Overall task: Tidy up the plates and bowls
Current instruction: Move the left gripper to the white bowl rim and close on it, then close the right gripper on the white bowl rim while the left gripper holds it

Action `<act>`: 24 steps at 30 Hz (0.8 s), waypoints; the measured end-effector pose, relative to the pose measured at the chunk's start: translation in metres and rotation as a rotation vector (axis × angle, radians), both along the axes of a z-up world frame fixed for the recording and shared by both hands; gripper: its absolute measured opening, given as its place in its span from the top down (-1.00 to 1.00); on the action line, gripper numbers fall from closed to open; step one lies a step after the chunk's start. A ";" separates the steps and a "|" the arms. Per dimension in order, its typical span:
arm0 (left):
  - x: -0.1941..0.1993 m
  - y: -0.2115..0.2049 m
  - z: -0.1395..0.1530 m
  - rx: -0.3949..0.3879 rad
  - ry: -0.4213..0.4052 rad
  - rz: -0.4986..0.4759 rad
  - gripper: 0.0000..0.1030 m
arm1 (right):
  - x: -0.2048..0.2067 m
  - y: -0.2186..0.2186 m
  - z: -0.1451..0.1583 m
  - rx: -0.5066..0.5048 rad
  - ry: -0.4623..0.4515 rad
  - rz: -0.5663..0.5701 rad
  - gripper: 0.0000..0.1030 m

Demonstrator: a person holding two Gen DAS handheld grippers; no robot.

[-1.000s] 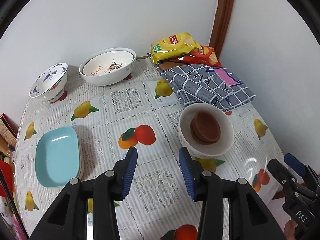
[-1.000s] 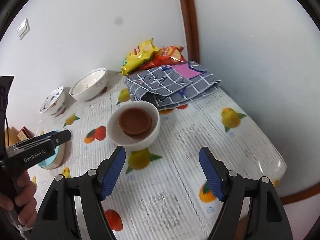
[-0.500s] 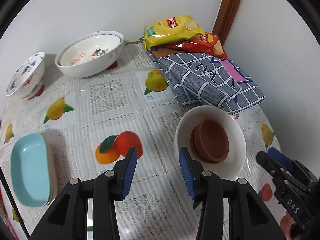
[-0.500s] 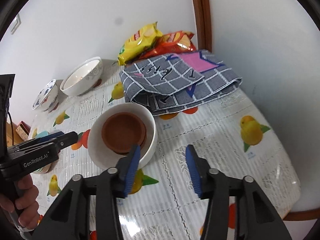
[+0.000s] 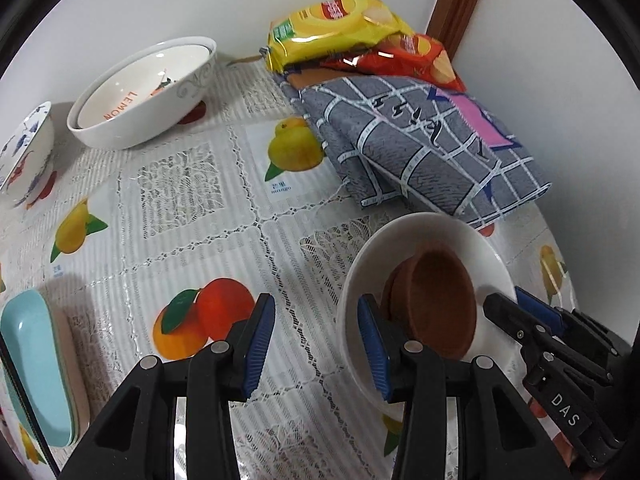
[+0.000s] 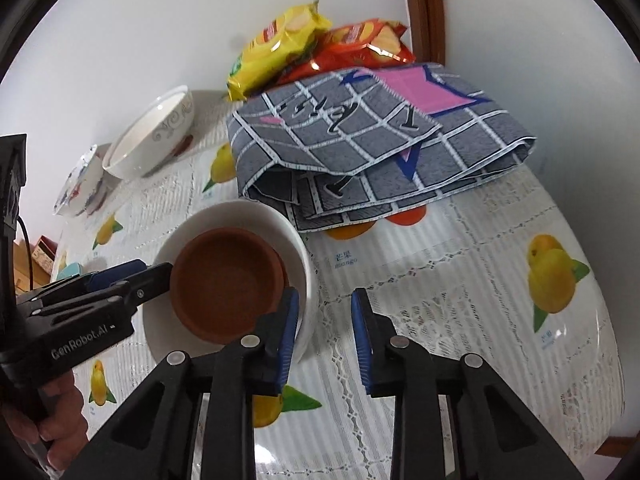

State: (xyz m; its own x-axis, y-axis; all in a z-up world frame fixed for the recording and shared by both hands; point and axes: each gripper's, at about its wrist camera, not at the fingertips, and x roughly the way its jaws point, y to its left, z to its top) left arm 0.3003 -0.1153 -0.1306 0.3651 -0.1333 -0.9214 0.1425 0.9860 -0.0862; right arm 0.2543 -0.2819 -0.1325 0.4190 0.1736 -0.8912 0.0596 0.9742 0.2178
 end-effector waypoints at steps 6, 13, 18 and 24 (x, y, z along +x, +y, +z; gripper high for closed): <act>0.006 -0.003 -0.012 0.012 0.031 0.008 0.32 | 0.011 0.004 -0.013 -0.026 0.039 -0.002 0.46; 0.009 -0.009 -0.020 0.017 0.043 0.004 0.36 | 0.016 0.006 -0.020 -0.031 0.049 0.001 0.44; 0.013 -0.010 -0.023 -0.011 0.061 0.010 0.47 | 0.018 0.005 -0.021 -0.036 0.033 0.006 0.44; 0.013 -0.013 -0.024 -0.034 0.064 -0.003 0.68 | 0.020 0.005 -0.021 -0.032 0.053 0.006 0.44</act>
